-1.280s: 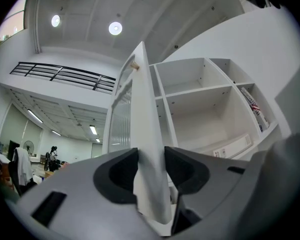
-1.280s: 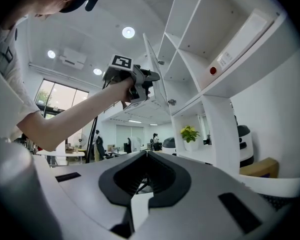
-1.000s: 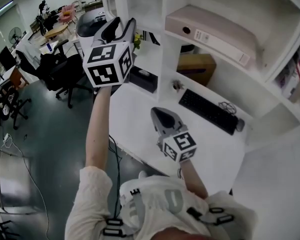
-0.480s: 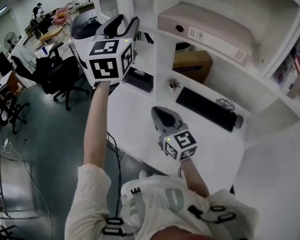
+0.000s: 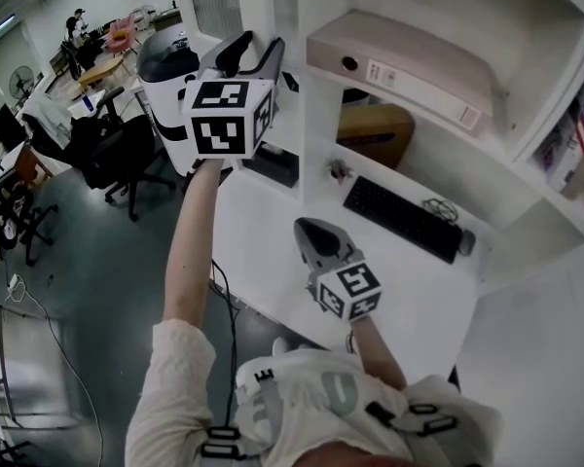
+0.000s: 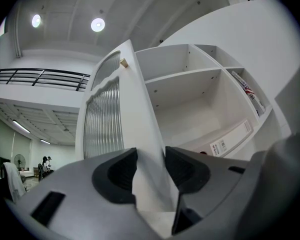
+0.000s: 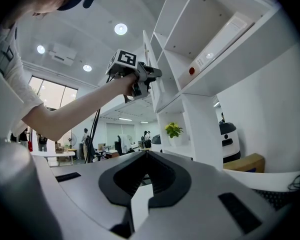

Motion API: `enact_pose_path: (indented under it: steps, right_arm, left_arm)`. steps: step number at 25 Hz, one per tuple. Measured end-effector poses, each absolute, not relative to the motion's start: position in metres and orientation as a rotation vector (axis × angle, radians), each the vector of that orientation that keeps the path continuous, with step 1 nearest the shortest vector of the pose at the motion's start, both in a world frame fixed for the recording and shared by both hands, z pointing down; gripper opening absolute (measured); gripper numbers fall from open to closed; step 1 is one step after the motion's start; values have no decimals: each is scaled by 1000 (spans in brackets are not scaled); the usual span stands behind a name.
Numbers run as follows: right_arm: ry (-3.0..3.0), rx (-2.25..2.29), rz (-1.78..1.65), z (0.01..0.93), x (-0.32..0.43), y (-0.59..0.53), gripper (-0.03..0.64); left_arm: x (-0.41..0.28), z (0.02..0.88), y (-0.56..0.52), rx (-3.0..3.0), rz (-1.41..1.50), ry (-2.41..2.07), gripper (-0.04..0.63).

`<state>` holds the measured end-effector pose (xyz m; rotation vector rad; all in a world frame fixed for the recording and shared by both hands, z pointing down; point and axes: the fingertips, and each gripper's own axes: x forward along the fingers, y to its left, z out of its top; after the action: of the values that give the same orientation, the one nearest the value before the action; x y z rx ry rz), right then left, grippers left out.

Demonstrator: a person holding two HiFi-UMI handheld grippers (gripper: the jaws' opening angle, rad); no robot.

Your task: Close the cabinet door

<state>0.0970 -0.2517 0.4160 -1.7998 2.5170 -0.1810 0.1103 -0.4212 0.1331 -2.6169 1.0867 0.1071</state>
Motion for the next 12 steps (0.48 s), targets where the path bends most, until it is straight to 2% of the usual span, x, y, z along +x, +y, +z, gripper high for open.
enact_pose_path:
  steps: [12]
  right_arm:
    - [2483,-1829,-195,420,106,-262,5]
  left_arm:
    - [131,134,-431,-2631,77,1029,179]
